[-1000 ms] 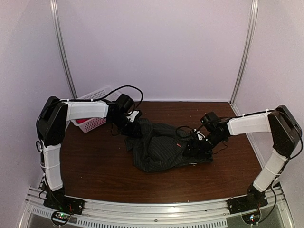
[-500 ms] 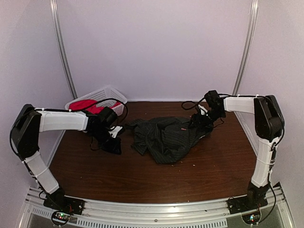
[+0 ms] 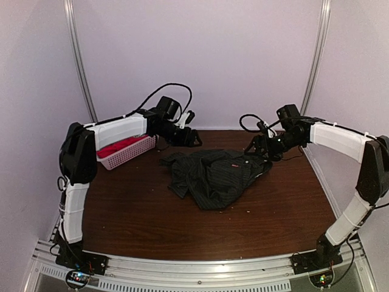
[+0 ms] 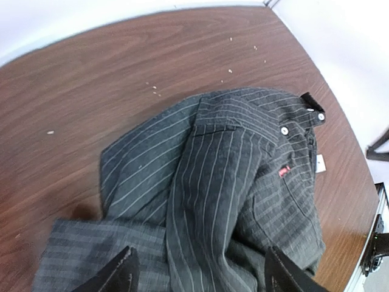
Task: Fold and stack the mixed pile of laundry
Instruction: Move the crumpled T-shirt to the center of the board, then pick up the crumpled T-shirt from the center of the board.
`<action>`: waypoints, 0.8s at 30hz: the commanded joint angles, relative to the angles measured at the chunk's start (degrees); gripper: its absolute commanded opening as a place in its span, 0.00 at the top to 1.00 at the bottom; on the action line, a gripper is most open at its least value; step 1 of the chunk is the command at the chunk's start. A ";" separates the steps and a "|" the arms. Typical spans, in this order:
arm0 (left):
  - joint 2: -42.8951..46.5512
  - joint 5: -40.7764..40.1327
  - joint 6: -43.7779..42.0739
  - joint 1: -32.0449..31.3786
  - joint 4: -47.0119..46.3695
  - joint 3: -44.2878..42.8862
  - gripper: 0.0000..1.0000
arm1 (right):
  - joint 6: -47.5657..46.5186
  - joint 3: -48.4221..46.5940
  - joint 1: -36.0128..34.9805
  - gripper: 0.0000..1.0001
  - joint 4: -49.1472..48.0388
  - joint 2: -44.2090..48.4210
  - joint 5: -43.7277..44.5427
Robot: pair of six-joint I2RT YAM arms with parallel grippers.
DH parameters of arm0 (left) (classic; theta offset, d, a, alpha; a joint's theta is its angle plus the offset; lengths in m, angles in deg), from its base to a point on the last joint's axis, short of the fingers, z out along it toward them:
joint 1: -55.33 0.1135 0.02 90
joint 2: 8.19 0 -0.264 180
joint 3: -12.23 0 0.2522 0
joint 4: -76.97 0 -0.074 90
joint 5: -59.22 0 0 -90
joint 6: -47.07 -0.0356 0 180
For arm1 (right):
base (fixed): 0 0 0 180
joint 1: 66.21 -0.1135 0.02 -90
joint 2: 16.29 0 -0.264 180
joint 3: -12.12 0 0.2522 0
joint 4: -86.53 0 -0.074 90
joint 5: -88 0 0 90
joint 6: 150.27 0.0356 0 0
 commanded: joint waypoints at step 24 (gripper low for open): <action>3.79 2.15 8.78 -6.71 -0.01 -16.19 1.00 | 4.54 12.76 -10.14 0.00 -25.40 15.48 2.93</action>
